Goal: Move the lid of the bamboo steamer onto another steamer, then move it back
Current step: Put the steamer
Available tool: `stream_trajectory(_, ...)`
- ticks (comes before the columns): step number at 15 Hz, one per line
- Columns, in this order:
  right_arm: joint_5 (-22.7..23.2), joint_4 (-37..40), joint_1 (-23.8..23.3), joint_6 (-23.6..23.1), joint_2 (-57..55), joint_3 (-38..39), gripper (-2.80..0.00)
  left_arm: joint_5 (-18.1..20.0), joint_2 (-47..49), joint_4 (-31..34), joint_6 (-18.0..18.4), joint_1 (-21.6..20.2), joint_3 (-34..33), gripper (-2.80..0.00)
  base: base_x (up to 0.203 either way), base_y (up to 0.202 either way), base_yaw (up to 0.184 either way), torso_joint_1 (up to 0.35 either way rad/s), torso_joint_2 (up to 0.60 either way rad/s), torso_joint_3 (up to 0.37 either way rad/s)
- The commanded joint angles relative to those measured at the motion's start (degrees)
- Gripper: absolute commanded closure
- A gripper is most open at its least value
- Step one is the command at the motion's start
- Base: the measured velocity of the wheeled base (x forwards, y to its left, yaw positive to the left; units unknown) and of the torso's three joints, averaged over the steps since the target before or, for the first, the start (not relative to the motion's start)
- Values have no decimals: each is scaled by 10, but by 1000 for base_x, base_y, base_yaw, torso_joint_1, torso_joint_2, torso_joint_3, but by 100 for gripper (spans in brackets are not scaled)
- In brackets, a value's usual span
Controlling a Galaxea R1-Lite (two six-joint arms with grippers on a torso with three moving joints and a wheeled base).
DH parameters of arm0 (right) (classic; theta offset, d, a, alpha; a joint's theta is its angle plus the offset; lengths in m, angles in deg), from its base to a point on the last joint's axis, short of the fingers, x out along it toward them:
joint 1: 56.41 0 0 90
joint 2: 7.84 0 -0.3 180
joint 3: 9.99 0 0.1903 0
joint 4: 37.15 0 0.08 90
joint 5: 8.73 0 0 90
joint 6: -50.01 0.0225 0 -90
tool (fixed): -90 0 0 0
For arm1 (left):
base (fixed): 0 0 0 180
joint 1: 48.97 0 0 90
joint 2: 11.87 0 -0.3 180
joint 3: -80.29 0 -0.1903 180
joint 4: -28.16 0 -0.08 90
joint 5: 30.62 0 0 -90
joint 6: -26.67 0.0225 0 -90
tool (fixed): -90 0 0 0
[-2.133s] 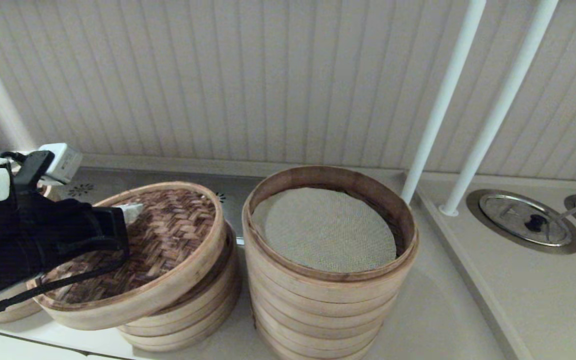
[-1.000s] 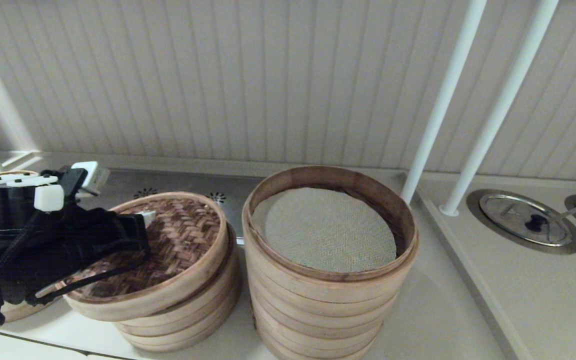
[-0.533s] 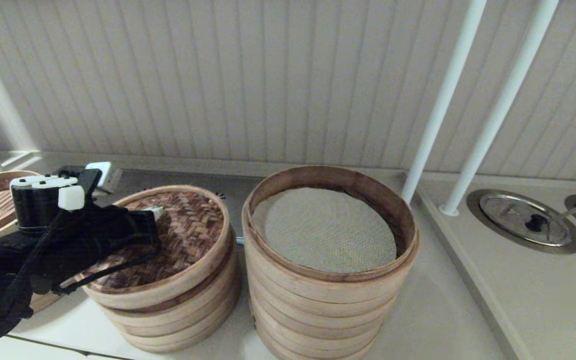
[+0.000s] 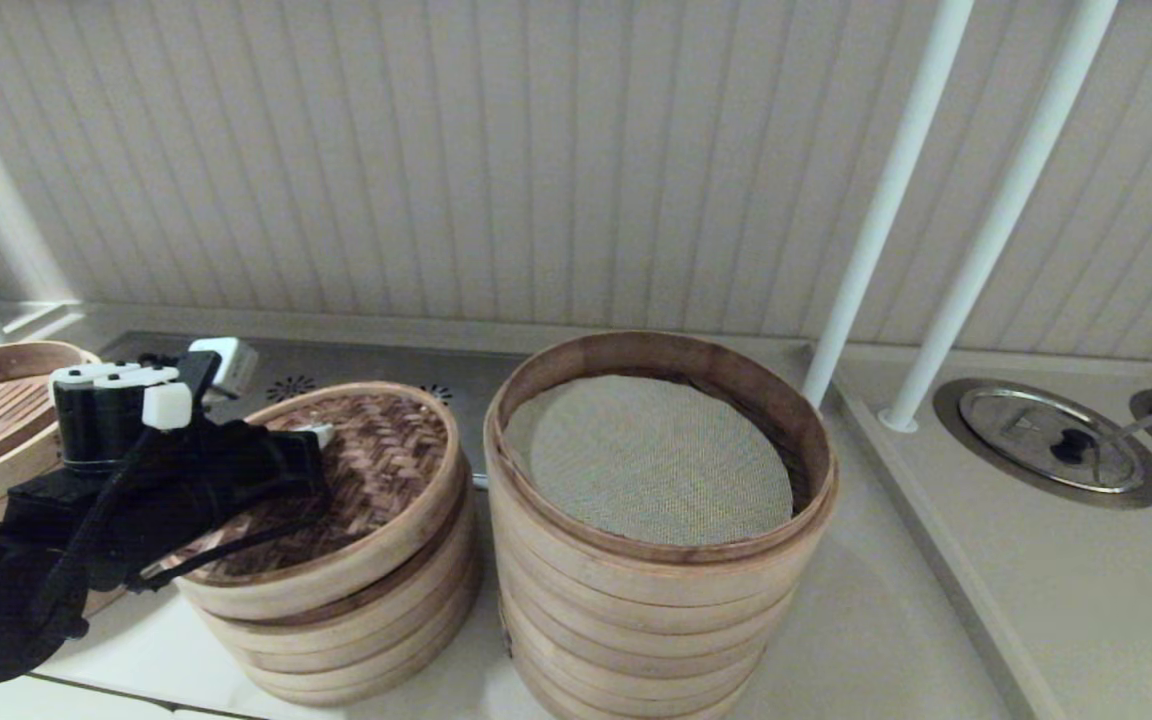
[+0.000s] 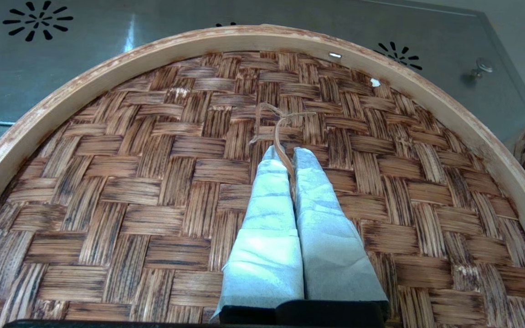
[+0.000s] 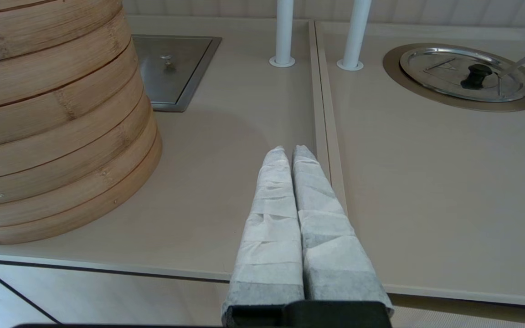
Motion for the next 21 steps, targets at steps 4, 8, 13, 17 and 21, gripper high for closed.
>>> stream_trajectory(4, 0, 0, 0, 0, -1, 1, 0, 0, -17, 1, 0, 2, -1, 0, 0, 0, 0, 0, 0, 0)
stream_trajectory(8, 0, 0, 0, 0, -1, 1, 0, 0, -34, 4, 1, 2, -2, 0, 0, 0, 0, 0, 0, 0)
stream_trajectory(13, 0, 0, 0, 0, -1, 1, 0, 0, -36, 6, 0, 11, -3, 0, 0, 0, 0, 0, 0, 0)
stream_trajectory(17, 0, 0, 0, 0, -1, 1, 0, 0, -36, 7, 0, 20, -3, 0, 0, 0, 0, 0, 0, 0)
stream_trajectory(21, 0, 0, 0, 0, -1, 1, 0, -3, -31, 6, 0, 28, -5, 0, 0, 0, 0, 0, 0, 0)
